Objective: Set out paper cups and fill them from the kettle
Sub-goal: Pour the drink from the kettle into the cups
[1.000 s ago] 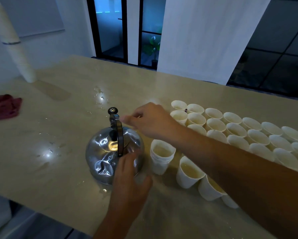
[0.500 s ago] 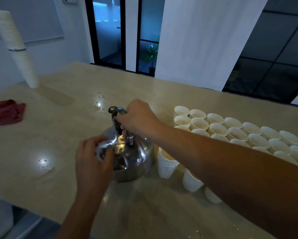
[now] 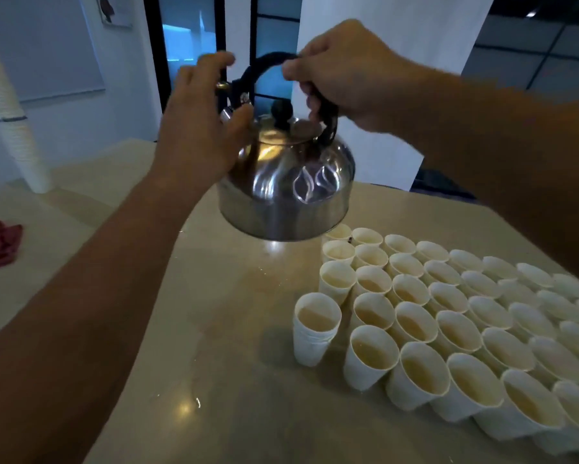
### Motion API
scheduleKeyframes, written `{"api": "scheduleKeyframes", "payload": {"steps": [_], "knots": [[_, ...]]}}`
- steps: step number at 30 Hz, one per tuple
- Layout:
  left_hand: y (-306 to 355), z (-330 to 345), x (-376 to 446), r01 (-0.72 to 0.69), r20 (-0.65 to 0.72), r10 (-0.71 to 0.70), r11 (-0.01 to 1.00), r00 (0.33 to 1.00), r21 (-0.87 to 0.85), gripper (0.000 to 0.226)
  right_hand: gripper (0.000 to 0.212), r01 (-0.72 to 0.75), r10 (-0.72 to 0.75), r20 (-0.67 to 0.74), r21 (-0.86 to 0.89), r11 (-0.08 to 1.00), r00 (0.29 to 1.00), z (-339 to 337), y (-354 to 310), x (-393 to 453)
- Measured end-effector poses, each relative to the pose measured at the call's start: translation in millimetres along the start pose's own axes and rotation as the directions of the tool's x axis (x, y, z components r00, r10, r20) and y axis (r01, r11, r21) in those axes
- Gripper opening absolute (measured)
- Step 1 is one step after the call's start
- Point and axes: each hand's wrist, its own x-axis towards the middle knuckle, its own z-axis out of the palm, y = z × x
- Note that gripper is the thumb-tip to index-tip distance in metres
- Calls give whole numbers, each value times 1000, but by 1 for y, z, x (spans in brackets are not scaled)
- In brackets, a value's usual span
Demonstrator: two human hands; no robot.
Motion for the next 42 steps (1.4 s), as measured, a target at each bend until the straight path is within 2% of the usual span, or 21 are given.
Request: {"api": "scheduleKeyframes", "payload": {"steps": [4, 9, 13, 17, 28, 38, 42], "knots": [[17, 27, 38, -36, 129, 27, 997, 991, 71, 47, 34, 93, -98, -28, -138, 986, 995, -30, 19, 10], [35, 77, 51, -54, 347, -8, 984, 938, 167, 23, 29, 64, -83, -71, -234, 970, 994, -58, 65, 12], [49, 119, 47, -89, 439, 7, 982, 898, 166, 15, 29, 10, -24, -53, -243, 970, 998, -74, 102, 11], [52, 152, 44, -118, 444, 56, 987, 894, 112, 21, 26, 18, -11, 27, -263, 965, 1000, -77, 126, 13], [30, 215, 30, 73, 539, -46, 997, 841, -28, 18, 27, 51, 82, 201, -579, 814, 976, -68, 167, 41], [15, 242, 22, 217, 569, -117, 970, 814, -112, 20, 29, 86, 121, 270, -646, 758, 955, -60, 186, 57], [11, 247, 21, 228, 568, -117, 965, 814, -128, 22, 28, 92, 144, 288, -669, 738, 947, -58, 187, 61]]}}
